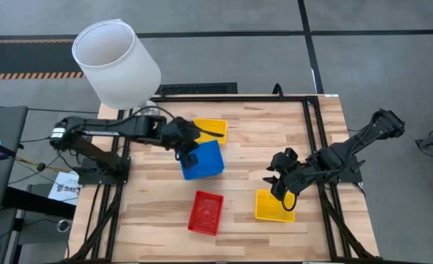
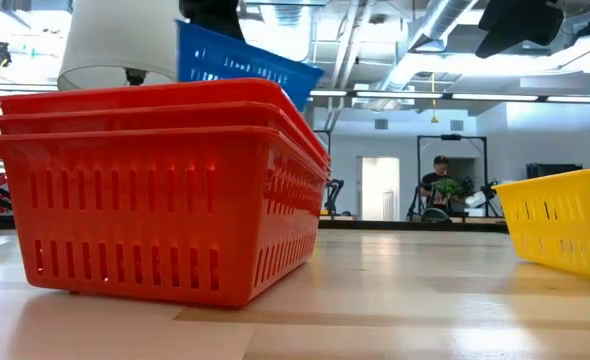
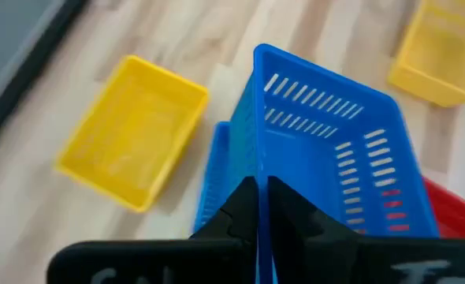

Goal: Stack baskets by color
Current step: Stack the right blue bin on top of the left blue bin

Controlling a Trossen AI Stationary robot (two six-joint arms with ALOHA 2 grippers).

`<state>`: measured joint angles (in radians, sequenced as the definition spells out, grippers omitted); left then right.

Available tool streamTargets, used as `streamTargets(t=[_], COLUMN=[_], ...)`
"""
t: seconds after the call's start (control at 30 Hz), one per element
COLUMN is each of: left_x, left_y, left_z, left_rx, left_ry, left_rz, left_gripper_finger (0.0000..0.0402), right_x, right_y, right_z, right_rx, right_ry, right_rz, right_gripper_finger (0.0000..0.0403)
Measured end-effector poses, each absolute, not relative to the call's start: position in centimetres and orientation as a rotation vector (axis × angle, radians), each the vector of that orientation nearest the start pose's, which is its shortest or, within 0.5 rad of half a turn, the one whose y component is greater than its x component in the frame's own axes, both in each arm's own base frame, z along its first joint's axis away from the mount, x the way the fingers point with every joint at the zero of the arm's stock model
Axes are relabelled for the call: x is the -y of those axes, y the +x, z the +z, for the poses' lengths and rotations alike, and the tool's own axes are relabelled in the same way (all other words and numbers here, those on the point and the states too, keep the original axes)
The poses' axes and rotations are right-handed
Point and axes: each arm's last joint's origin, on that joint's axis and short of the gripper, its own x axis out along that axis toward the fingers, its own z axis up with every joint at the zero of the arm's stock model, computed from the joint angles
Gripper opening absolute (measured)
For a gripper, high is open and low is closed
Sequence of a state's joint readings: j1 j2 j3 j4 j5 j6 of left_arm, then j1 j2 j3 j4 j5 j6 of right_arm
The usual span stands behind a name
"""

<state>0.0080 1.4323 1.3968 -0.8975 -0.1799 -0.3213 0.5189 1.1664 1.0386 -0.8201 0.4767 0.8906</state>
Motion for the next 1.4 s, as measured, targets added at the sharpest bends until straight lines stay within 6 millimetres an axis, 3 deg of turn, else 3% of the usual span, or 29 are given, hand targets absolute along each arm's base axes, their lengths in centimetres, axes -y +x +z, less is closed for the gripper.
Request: streamTargets(t=[0.23, 0.4, 0.63, 0.93, 1.2, 1.4], left_x=[-2.6, -5.0, -7.0, -5.9, -6.3, -6.1], left_y=[28.3, 27.9, 27.2, 27.1, 27.4, 28.1], left_z=[28.6, 26.2, 25.2, 23.9, 24.2, 23.3], left_rx=[-0.811, -0.828, -0.848, -0.860, -0.818, -0.840], left_ry=[-0.262, -0.285, -0.343, -0.362, -0.336, -0.359], left_rz=[0.285, 0.313, 0.258, 0.193, 0.191, 0.131], left_gripper_finger=[0.0000, 0.0000, 0.0000, 0.0000, 0.0000, 0.0000], right_x=[-9.7, -9.8, -9.8, -9.7, -9.7, -9.7], right_y=[19.9, 19.9, 19.9, 19.9, 19.9, 19.9], right_z=[29.9, 29.9, 29.9, 29.8, 29.8, 29.8], right_rx=[-0.765, -0.762, -0.762, -0.766, -0.768, -0.767], right_ry=[0.392, 0.413, 0.415, 0.411, 0.408, 0.409], right_rz=[-0.328, -0.336, -0.336, -0.337, -0.338, -0.338], right_gripper_finger=[0.0224, 0.0224, 0.0224, 0.0224, 0.0224, 0.0224])
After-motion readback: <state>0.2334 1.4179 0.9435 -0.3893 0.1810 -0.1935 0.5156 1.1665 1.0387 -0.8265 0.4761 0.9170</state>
